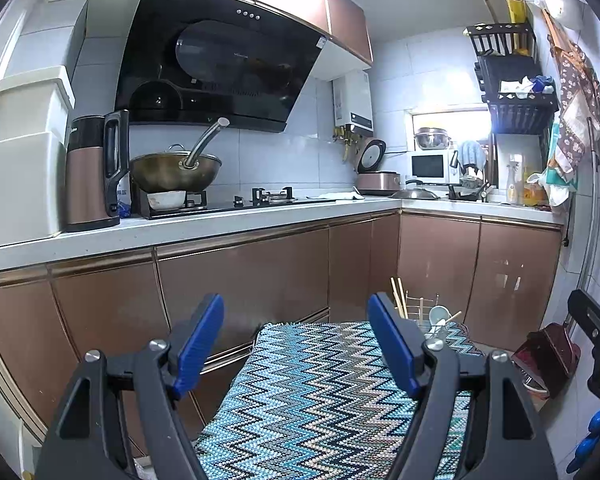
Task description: Organize utensils
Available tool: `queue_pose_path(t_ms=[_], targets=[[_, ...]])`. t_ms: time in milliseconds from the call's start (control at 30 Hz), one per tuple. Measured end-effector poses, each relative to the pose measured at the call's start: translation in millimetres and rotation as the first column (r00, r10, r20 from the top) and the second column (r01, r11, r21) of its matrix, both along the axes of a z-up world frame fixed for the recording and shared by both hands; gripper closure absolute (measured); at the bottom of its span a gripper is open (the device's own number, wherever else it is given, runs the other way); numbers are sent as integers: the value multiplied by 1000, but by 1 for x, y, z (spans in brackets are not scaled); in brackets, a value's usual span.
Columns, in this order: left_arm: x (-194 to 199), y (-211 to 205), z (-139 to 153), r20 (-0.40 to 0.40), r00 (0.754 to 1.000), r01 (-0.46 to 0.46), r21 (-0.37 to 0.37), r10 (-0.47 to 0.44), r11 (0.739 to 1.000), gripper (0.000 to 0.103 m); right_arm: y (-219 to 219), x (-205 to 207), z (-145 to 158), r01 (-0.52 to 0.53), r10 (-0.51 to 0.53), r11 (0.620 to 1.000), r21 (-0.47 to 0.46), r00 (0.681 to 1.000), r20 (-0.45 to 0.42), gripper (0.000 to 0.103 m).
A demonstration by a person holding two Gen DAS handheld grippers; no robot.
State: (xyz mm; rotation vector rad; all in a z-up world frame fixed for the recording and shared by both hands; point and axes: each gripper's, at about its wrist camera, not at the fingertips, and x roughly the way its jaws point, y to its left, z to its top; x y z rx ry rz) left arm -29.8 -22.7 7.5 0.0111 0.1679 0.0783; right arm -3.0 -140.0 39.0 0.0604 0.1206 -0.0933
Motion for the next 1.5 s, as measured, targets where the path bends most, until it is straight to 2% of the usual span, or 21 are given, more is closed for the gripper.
queue_pose_path(t_ms=[567, 1500], targets=[[-5, 8, -2, 22, 1000, -5, -10, 5, 1000, 30, 0, -2, -1, 8, -8, 1000, -6, 1000, -3, 0], [-8, 7, -5, 11, 1000, 2, -12, -1, 1000, 30, -1, -2, -1, 3, -3, 1000, -17, 1000, -11, 0]])
